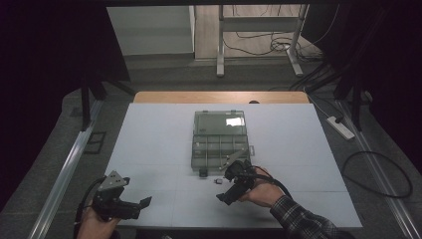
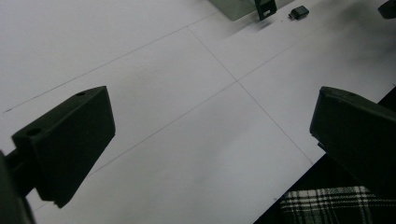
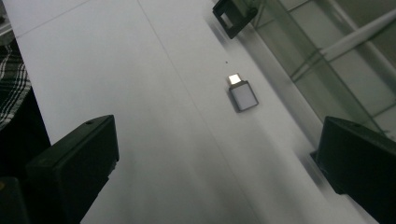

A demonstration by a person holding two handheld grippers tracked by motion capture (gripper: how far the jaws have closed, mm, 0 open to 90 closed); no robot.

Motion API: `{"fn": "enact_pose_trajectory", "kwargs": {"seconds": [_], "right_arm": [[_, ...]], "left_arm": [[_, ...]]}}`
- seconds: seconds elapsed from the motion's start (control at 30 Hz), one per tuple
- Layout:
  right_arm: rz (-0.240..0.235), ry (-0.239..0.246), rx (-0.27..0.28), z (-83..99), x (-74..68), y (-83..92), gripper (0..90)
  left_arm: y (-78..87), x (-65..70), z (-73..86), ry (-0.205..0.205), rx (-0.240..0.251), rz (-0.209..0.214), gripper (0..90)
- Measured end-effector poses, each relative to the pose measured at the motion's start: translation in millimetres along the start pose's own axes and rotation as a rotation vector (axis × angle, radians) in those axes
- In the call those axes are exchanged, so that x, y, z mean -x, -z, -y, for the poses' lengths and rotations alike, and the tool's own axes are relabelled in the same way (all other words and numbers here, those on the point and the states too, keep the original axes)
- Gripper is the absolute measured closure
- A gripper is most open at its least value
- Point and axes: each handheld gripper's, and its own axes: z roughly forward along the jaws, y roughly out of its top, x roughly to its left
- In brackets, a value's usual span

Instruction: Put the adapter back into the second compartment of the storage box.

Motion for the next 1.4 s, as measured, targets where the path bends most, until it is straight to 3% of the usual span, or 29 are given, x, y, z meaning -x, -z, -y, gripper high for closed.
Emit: {"fn": "enact_pose_trajectory", "kwargs": {"seconds": [0.7,0.87,1.07,1.4], "right_arm": [[0.003,0.077,-0.086,-15.1,-7.8,-39.9,0.1],[0.013,0.091,-0.087,-17.3,-6.7,-46.9,4.9],[0.03,0.11,-0.082,-17.7,-3.7,-47.4,20.7],[0.023,0.119,-0.084,-18.3,8.3,-38.7,67.1]], "left_arm": [[-0.3,0.1,-0.1,-0.004,-0.004,0.001,0.0],[-0.4,0.2,-0.1,-0.006,-0.004,0.0,0.1],[-0.3,0.1,0.0,-0.007,-0.005,0.001,0.1],[-0.9,0.9,-0.4,-0.013,-0.01,-0.003,0.2]]}}
